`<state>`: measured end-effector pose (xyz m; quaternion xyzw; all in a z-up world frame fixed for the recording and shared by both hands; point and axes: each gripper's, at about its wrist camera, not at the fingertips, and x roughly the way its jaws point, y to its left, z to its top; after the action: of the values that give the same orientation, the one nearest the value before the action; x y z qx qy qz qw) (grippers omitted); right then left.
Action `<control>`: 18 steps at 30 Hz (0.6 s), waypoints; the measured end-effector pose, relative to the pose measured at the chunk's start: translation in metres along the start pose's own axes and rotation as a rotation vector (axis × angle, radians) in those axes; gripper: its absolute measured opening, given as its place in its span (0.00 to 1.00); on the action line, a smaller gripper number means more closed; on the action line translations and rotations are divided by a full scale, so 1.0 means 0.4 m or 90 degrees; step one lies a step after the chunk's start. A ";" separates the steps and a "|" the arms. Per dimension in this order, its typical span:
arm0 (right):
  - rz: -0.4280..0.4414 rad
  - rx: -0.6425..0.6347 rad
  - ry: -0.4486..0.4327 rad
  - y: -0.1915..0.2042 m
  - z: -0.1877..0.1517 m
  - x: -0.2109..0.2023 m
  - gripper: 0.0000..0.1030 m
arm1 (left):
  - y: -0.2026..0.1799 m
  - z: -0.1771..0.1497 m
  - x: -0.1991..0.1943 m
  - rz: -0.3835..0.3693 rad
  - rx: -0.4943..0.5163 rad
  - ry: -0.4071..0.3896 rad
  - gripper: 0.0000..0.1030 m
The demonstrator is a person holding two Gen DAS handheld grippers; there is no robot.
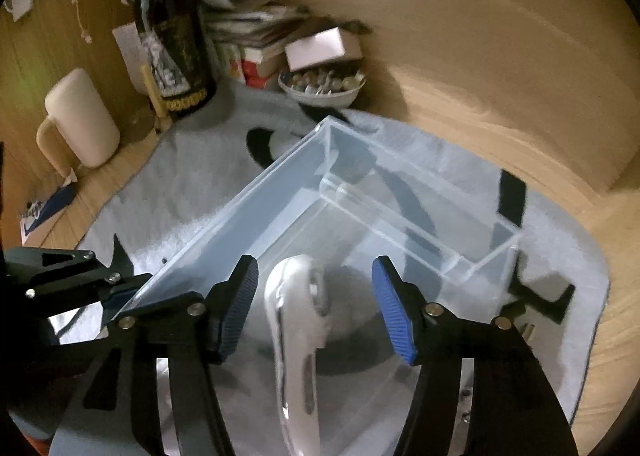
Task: Organize rigid objects
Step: 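Lower the massager into the clear box and open the right tool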
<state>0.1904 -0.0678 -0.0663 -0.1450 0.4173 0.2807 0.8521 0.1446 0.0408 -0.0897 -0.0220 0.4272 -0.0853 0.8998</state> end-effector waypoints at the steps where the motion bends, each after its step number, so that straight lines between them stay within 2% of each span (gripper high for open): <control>1: -0.006 0.003 -0.012 -0.004 -0.002 -0.015 0.58 | 0.000 0.000 0.001 0.000 0.000 0.001 0.09; 4: -0.023 0.007 -0.049 -0.010 -0.005 -0.058 0.68 | -0.001 0.001 0.001 0.002 0.002 0.001 0.09; 10: -0.066 0.010 -0.123 -0.028 -0.027 -0.153 0.78 | -0.001 0.002 0.002 0.003 0.002 0.002 0.09; 14: -0.100 0.024 -0.166 -0.053 -0.057 -0.215 0.79 | -0.004 0.000 0.000 0.004 0.005 0.002 0.09; 18: -0.141 0.048 -0.185 -0.088 -0.095 -0.252 0.80 | -0.003 -0.001 -0.002 0.004 0.005 0.003 0.09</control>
<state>0.1378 -0.1504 -0.0092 -0.1160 0.2816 0.1875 0.9339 0.1438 0.0396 -0.0892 -0.0168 0.4289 -0.0841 0.8993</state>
